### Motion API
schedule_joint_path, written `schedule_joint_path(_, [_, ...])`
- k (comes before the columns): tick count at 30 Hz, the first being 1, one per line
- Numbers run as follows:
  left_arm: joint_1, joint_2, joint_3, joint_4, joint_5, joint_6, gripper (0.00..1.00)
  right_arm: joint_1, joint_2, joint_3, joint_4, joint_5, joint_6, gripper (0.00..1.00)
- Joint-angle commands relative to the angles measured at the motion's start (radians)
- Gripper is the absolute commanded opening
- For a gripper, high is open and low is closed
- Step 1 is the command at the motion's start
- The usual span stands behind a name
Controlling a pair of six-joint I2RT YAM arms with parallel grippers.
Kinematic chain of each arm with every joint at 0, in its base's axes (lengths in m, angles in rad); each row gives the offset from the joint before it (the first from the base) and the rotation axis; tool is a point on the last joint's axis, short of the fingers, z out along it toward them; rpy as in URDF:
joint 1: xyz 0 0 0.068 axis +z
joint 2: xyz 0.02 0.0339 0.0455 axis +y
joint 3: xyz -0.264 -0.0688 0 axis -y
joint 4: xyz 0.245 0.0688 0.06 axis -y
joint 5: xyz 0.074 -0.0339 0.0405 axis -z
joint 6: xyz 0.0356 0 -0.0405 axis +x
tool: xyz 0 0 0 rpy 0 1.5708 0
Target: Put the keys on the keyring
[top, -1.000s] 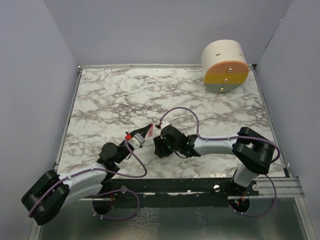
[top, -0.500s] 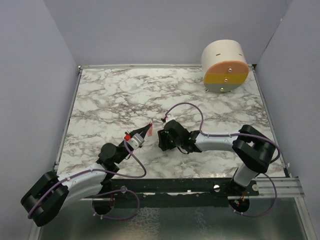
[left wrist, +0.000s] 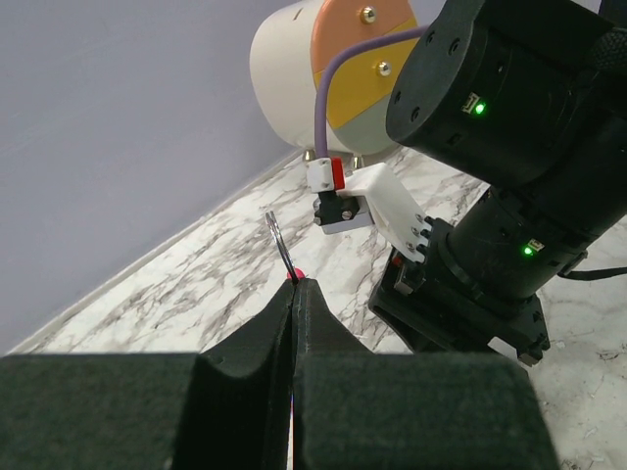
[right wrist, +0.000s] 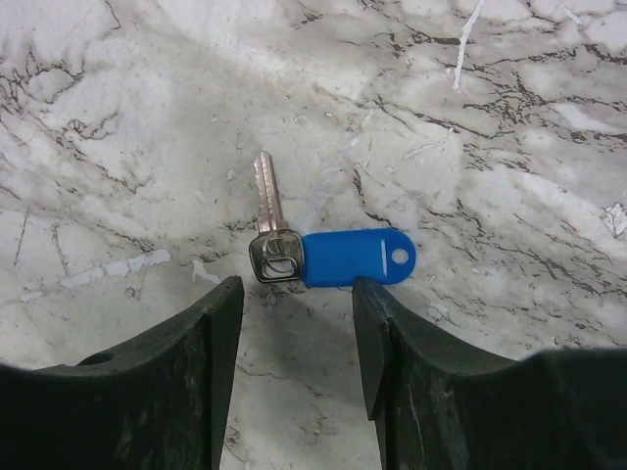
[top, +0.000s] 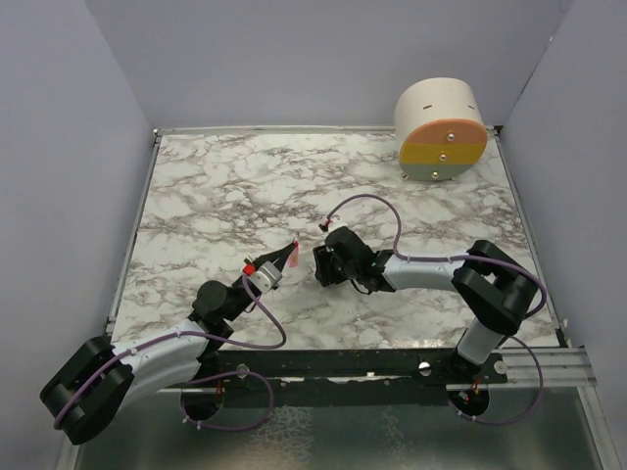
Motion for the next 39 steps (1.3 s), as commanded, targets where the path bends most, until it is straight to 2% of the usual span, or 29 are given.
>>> schedule_joint_path(1, [0.005, -0.019, -0.015, 0.003, -0.018, 0.004, 0.0, -0.005, -0.031, 0.003, 0.0, 0.053, -0.068, 0.47])
schedule_joint_path(7, [0.005, -0.012, -0.013, 0.003, -0.018, 0.003, 0.0, 0.014, -0.088, 0.0, -0.001, 0.108, -0.154, 0.35])
schedule_joint_path(22, [0.006, -0.047, -0.03, 0.002, -0.069, -0.005, 0.0, 0.072, 0.026, 0.115, -0.056, 0.139, -0.201, 0.31])
schedule_joint_path(39, [0.006, -0.099, -0.052, -0.014, -0.092, -0.002, 0.0, 0.073, 0.088, 0.149, -0.089, 0.165, -0.179, 0.28])
